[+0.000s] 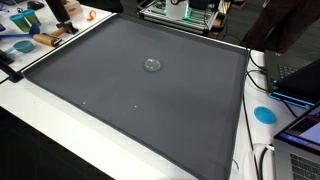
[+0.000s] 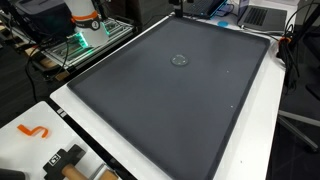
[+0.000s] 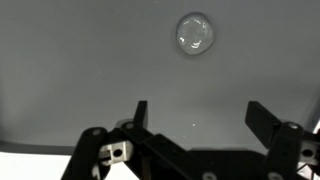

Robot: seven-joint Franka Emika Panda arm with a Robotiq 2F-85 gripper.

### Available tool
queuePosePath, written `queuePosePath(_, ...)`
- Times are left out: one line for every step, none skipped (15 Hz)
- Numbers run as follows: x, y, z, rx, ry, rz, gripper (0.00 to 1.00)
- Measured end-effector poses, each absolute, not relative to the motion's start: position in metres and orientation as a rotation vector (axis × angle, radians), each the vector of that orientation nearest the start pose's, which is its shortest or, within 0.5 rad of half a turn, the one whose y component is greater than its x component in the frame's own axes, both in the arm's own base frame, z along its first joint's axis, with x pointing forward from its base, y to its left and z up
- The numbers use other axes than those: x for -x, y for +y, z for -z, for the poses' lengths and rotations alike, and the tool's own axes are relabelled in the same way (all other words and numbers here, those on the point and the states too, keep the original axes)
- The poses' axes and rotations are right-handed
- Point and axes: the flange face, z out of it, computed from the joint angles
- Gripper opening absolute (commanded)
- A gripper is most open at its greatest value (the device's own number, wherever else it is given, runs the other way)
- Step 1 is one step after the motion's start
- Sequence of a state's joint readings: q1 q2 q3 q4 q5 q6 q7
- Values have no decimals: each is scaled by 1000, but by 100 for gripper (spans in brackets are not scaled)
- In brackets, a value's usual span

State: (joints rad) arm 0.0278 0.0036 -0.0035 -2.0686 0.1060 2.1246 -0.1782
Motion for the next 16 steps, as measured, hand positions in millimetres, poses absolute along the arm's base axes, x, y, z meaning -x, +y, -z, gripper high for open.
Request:
queuePosePath(-557,31,-427,3042,-235,49,100)
queuePosePath(-559,42,-420,3043,-233,9,100)
queuePosePath(-561,52,-412,3046,-223,-26,100)
queuePosePath(-563,60,-404,3051,-205,-57,100)
queuePosePath(-564,69,-397,3061,-187,-80,100)
queuePosePath(-564,76,-389,3074,-172,-102,100)
queuePosePath(-564,84,-382,3093,-160,-121,100)
queuePosePath(-564,91,-375,3115,-152,-137,100)
queuePosePath(-563,98,-369,3140,-149,-150,100)
queuePosePath(-563,106,-363,3165,-149,-154,100)
queuePosePath(-562,113,-359,3192,-152,-151,100)
queuePosePath(-562,120,-354,3220,-156,-146,100)
queuePosePath(-561,127,-350,3248,-167,-143,100)
queuePosePath(-560,134,-346,3278,-177,-139,100)
queuePosePath(-559,140,-342,3311,-191,-133,100)
queuePosePath(-558,147,-337,3343,-208,-125,100)
